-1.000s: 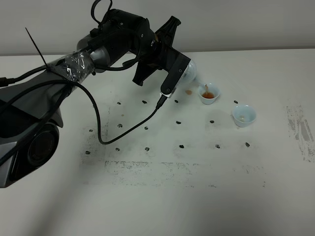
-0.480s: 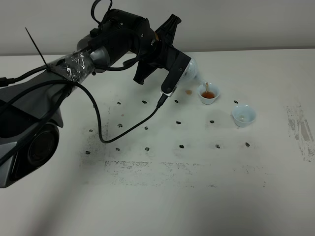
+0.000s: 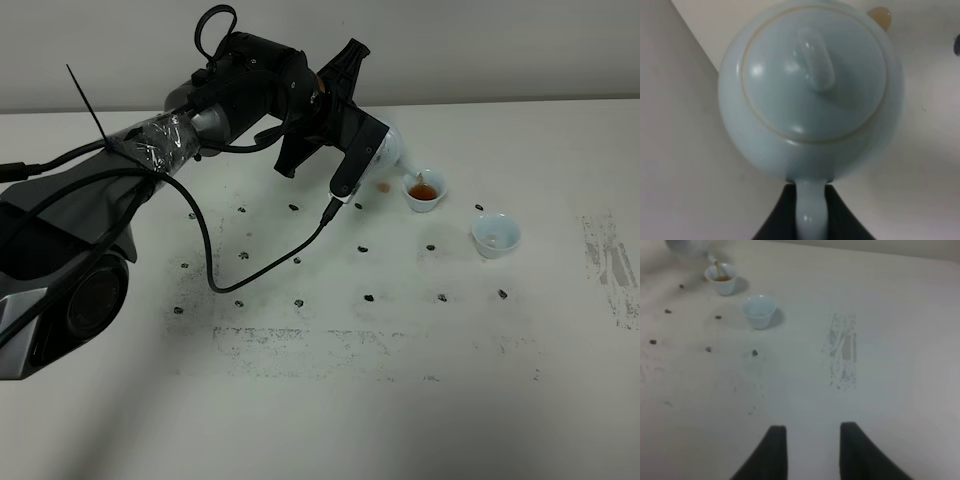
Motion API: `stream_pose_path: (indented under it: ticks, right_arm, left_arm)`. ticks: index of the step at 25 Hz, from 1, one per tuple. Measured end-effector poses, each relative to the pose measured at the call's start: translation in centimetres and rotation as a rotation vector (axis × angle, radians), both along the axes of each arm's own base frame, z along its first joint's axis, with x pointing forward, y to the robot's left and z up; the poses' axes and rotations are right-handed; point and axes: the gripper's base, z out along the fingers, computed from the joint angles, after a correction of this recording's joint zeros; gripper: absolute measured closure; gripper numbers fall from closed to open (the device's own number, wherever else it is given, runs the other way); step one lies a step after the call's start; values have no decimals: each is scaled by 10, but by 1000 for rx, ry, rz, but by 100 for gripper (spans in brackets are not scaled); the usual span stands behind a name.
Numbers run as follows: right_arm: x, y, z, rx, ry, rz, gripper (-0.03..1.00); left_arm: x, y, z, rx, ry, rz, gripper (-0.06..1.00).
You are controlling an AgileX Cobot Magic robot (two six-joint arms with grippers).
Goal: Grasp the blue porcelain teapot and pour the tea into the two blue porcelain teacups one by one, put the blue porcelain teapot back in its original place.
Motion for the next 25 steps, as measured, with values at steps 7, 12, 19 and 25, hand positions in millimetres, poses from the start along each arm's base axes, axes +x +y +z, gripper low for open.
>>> stream_pose_path:
  ticks: [7,12,19,25]
  right_arm:
    - [0,0,0,0,0,0,68]
    - [0,0,0,0,0,0,68]
    - [0,0,0,0,0,0,68]
    - [0,0,0,0,0,0,68]
  left_arm:
    - [0,0,0,5,-7,-9,91]
    - [0,0,0,7,-8,-11,91]
    - [0,0,0,5,-12,-11,91]
    - [1,-1,1,1,-22,-13,91]
